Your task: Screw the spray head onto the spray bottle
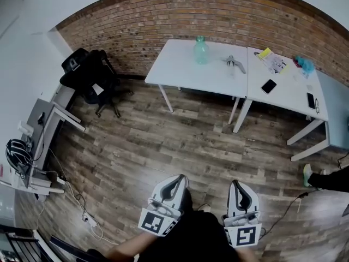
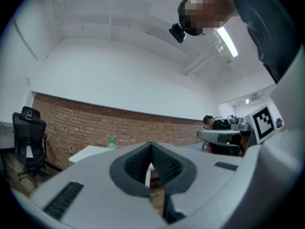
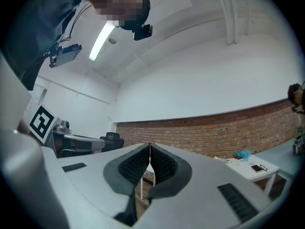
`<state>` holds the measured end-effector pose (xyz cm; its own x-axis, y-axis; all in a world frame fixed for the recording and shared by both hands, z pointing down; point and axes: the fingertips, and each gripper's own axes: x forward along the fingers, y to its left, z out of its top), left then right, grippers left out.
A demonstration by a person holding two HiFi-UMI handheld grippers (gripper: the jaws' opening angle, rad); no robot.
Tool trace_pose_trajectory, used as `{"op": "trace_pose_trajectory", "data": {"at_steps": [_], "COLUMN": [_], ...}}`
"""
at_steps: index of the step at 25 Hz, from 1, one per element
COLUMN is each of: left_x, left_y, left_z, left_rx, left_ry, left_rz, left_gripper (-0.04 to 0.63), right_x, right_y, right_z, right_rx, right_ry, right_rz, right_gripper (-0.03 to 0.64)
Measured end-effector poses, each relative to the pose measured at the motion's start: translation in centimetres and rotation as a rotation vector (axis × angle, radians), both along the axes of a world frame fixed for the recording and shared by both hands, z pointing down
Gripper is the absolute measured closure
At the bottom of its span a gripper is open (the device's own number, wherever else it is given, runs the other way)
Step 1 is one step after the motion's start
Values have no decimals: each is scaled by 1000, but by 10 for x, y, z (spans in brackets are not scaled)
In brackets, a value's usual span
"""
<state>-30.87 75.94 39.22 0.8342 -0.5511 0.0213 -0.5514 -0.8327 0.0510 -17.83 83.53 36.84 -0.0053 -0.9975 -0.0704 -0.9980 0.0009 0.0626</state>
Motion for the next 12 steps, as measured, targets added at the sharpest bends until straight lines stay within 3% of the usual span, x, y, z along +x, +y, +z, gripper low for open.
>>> {"op": "trace_pose_trajectory", "data": {"at_steps": [3, 12], "left_x": [6, 32], "left_y": [-12, -66], "left_z": [5, -3], "left_rx": [-11, 4], "left_ry": [1, 19], "left_rz": [-3, 51], "left_gripper": [601, 601], "right_x": [10, 33], "right_y": [-8, -64], "right_z": [6, 3], "right_rx": [-8, -5], "right_ry": [-45, -58], "right_rz": [19, 67], "right_gripper": [609, 609]}}
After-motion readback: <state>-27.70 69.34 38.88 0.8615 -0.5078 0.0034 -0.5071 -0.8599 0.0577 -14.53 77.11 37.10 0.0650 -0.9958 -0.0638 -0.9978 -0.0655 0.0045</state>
